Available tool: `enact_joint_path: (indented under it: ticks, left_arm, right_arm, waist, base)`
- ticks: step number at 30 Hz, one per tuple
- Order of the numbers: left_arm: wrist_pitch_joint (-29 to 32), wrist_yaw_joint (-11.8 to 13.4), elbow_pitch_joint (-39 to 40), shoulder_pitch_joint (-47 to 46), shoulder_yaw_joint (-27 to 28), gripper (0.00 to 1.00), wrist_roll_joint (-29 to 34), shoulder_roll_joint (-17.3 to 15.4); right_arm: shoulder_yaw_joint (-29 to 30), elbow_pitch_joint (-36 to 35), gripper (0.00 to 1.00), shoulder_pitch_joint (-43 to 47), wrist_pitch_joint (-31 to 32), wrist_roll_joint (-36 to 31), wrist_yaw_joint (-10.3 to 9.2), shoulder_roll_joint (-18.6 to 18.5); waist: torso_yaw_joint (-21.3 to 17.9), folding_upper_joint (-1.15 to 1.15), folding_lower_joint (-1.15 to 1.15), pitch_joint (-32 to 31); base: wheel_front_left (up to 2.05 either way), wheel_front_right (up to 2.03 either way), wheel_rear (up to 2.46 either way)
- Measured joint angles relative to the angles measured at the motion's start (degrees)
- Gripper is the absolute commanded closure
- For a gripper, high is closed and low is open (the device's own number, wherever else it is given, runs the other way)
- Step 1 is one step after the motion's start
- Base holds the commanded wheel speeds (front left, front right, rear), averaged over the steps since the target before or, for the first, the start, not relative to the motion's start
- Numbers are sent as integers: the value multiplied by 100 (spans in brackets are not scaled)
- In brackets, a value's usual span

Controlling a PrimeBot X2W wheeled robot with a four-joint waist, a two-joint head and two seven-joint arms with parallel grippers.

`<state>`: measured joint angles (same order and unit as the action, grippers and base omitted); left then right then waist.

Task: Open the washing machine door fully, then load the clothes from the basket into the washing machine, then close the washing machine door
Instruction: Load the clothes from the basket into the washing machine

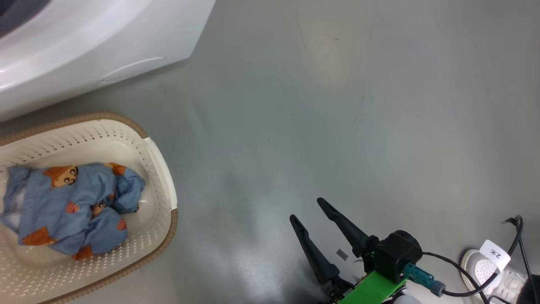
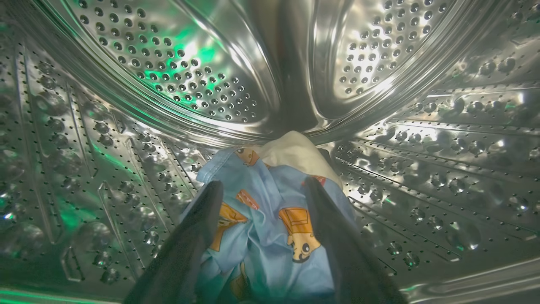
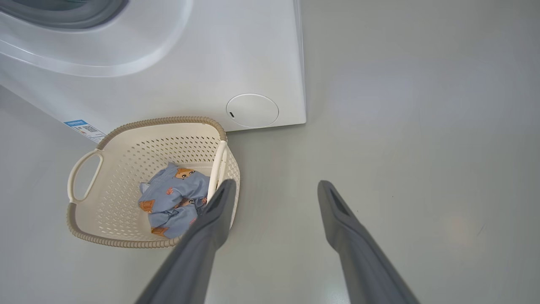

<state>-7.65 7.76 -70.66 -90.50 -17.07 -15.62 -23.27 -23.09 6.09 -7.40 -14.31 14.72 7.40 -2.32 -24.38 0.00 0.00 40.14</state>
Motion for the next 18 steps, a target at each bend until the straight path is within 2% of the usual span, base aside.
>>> enact_joint_path:
  ticks: [18]
  left_arm:
    - [-353,113,-214,538,212,0,-470,542]
  right_arm:
    - [76,112,0,-148,0,9,0,-10]
  waist:
    - [276,0,0,-450]
  base:
    - [0,0,0]
